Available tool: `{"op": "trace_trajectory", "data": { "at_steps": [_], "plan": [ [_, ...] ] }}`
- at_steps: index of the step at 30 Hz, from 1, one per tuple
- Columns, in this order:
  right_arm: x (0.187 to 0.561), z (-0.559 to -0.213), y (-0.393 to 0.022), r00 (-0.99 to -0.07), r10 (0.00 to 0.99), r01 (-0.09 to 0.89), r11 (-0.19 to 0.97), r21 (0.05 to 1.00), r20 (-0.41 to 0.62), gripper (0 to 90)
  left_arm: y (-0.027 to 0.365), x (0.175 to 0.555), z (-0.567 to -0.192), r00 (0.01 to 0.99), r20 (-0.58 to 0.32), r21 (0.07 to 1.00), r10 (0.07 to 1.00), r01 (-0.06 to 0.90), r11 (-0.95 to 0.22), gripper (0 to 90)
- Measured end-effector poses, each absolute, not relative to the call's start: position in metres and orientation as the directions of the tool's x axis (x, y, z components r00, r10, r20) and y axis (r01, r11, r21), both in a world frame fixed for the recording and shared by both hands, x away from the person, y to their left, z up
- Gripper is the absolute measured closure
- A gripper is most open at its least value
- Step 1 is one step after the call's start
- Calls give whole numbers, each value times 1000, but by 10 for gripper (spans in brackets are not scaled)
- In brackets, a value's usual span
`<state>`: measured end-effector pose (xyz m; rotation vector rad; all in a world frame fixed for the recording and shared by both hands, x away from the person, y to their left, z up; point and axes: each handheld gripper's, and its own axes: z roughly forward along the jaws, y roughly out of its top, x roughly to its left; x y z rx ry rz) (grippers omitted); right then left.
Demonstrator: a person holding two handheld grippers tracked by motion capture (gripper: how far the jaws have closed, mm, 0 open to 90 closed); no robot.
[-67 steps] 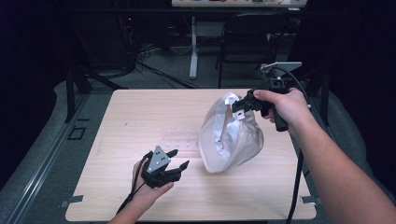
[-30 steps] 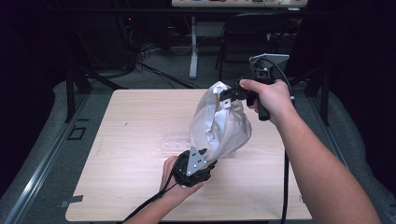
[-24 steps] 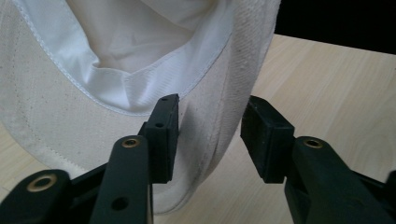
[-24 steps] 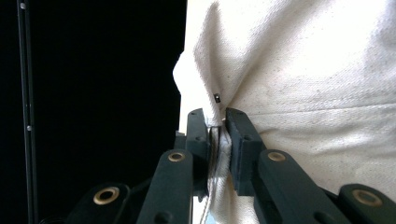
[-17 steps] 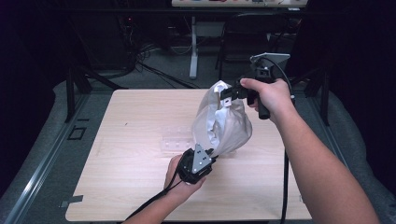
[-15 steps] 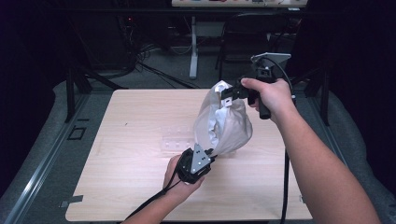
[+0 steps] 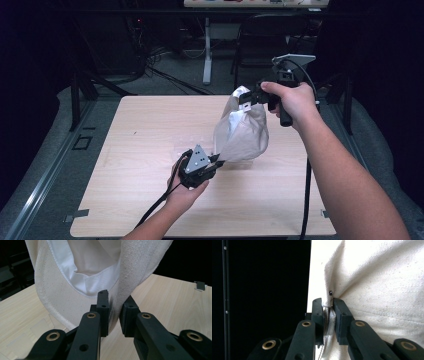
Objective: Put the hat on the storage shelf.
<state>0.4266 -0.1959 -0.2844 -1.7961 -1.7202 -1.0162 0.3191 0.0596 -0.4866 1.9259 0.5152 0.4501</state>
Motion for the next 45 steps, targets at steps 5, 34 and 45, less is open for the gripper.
{"op": "trace_trajectory", "data": {
  "at_steps": [5, 34, 45],
  "plan": [
    [428, -286, -191, -62, 650, 979, -108, 173, 757, 806, 66, 327, -496, 849, 52, 936, 525, 142, -322, 802],
    [444, -300, -163, -81, 644, 977, -99, 187, 761, 808, 82, 362, -511, 860, -20, 969, 510, 142, -201, 829],
    [446, -305, -149, -93, 648, 981, -69, 180, 756, 807, 92, 361, -519, 855, -30, 969, 518, 153, -196, 829]
  ]
}}
